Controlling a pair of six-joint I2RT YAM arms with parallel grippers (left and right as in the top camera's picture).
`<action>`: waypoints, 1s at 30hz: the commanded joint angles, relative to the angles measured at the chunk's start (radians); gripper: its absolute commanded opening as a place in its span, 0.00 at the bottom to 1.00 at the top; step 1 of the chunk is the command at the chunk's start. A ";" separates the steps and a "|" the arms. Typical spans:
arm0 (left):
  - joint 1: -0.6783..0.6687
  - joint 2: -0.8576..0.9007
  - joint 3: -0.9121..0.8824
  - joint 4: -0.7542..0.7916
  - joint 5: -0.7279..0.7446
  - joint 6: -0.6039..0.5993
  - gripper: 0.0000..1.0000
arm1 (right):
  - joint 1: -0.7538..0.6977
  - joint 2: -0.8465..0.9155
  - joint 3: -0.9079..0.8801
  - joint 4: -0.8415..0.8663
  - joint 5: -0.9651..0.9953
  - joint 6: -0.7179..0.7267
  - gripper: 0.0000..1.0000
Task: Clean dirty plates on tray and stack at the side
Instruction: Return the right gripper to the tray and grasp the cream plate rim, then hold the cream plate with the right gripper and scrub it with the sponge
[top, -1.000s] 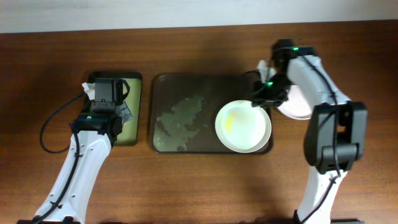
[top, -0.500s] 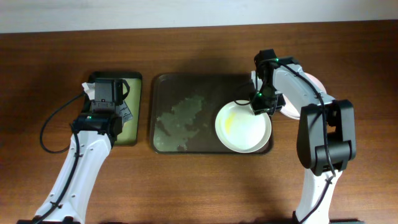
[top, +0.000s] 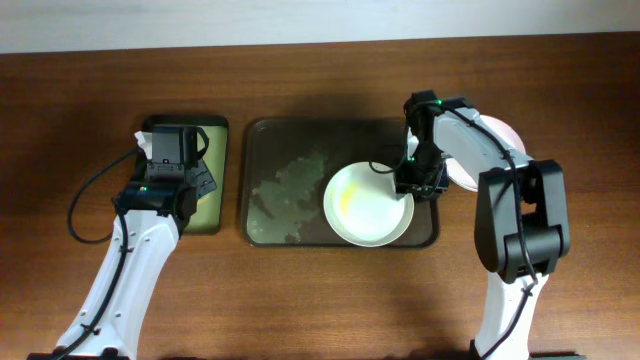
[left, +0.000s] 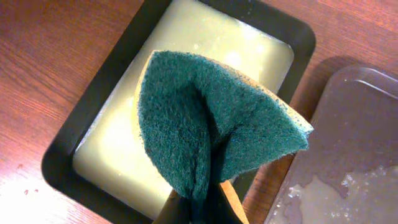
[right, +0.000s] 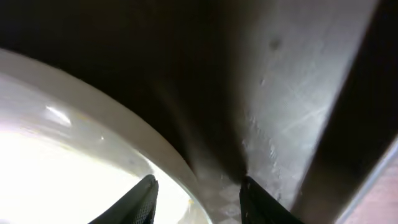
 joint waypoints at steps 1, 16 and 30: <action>0.004 0.006 -0.003 0.008 0.035 -0.009 0.00 | 0.012 0.003 -0.087 0.027 -0.019 0.057 0.44; 0.004 0.006 -0.003 0.005 0.207 -0.009 0.00 | 0.030 0.003 -0.154 0.162 -0.119 0.068 0.04; -0.204 0.200 -0.003 0.190 0.472 0.039 0.00 | 0.228 0.003 -0.154 0.423 -0.115 -0.186 0.04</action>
